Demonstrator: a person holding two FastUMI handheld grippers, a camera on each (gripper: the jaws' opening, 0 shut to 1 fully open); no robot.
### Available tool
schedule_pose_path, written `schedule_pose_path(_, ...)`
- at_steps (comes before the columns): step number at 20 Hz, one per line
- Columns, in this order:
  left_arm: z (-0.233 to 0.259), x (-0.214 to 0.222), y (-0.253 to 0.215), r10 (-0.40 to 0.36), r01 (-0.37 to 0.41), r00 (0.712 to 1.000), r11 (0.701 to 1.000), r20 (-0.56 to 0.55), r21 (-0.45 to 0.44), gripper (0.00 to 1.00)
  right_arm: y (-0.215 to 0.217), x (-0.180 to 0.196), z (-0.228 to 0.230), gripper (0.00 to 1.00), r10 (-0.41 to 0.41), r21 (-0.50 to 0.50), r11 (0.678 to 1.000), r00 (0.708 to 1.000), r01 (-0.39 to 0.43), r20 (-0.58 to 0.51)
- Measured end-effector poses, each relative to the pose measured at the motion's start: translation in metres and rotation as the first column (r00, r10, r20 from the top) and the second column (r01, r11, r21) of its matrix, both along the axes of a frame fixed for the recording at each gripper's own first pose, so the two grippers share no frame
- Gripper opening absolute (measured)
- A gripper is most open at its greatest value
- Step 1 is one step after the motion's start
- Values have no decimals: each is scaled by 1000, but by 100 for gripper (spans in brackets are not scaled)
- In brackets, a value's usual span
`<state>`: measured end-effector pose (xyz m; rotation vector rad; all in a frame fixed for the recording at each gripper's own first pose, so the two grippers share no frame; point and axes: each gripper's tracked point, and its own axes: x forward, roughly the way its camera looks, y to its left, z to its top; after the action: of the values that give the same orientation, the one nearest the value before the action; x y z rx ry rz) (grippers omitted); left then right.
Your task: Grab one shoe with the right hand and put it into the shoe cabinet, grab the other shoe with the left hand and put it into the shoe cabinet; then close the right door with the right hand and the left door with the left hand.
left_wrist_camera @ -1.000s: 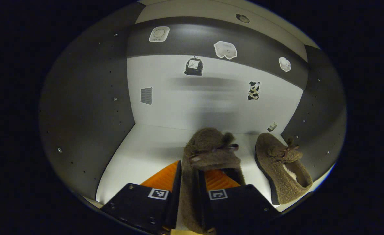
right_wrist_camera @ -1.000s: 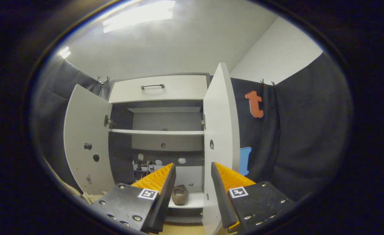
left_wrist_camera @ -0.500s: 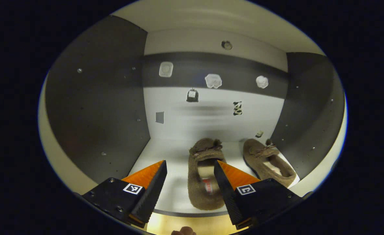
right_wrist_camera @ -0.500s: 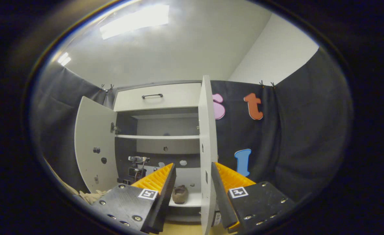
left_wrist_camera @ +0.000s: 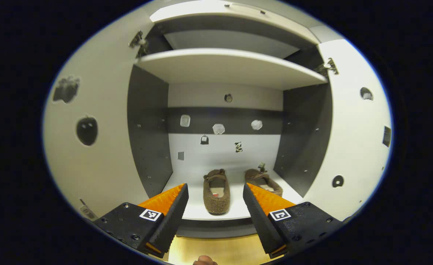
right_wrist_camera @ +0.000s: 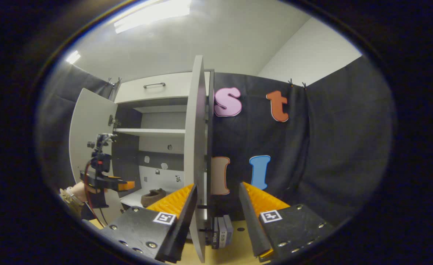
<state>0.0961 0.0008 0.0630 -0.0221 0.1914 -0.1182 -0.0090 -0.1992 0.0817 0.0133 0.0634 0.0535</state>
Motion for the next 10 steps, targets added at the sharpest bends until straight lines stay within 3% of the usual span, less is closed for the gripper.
schedule_pose_path(1,7,-15,0,-7,7,1000,1000,14,7,89,-4,5,-7,78,5,4,1000,1000,-5,-13)
schedule_pose_path(5,33,-56,1,-15,14,998,1000,60,13,91,0,17,-21,82,65,24,998,997,-64,-35)
schedule_pose_path(6,37,-64,4,-8,7,998,1000,62,6,91,3,19,-22,87,83,23,996,996,-82,-39)
schedule_pose_path(10,46,-85,14,9,-9,997,1000,72,4,91,11,21,-22,82,131,26,991,990,-130,-47)
